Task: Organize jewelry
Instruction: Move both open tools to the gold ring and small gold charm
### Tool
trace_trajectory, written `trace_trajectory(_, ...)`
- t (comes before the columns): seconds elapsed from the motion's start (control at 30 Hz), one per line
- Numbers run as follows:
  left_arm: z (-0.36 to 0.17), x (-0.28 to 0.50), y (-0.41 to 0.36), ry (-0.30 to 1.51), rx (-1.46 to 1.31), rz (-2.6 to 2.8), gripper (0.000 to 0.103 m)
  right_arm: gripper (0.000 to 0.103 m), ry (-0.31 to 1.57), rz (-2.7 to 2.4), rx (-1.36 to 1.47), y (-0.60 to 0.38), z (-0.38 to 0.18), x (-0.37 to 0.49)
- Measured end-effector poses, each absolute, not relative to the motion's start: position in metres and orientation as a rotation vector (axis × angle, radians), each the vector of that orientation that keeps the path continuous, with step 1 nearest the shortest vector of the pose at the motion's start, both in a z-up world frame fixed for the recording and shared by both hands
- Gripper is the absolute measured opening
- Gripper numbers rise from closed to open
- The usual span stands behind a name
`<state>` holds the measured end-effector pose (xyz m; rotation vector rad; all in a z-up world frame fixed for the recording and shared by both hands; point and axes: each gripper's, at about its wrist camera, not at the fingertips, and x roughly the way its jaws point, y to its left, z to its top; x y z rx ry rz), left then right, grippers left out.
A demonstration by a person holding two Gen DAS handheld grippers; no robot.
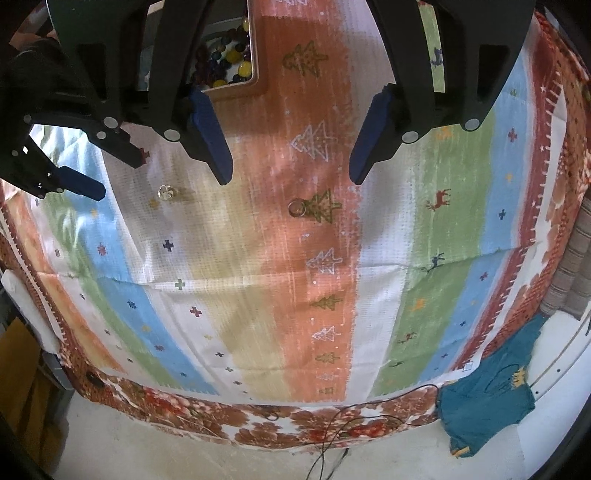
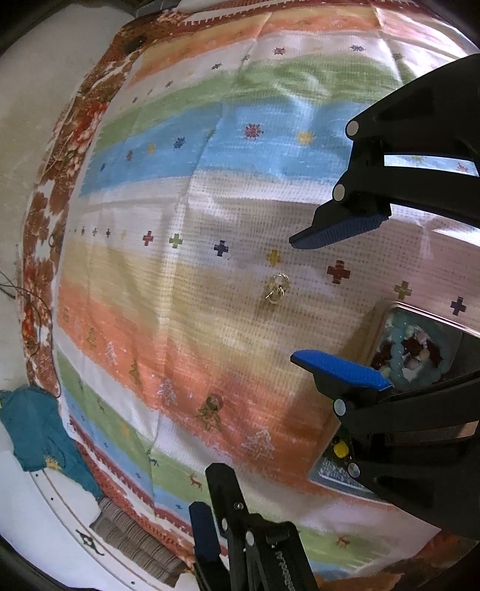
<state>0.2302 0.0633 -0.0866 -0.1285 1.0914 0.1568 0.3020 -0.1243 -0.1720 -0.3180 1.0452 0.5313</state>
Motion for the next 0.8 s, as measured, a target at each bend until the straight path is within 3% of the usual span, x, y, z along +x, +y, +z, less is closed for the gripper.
trace_trajectory(0.8,-0.136,0.266,0.08,1.183,-0.132,0.168,0.065,0.057,1.126,0.531,-0.365,-0.109,-0.208,0.334)
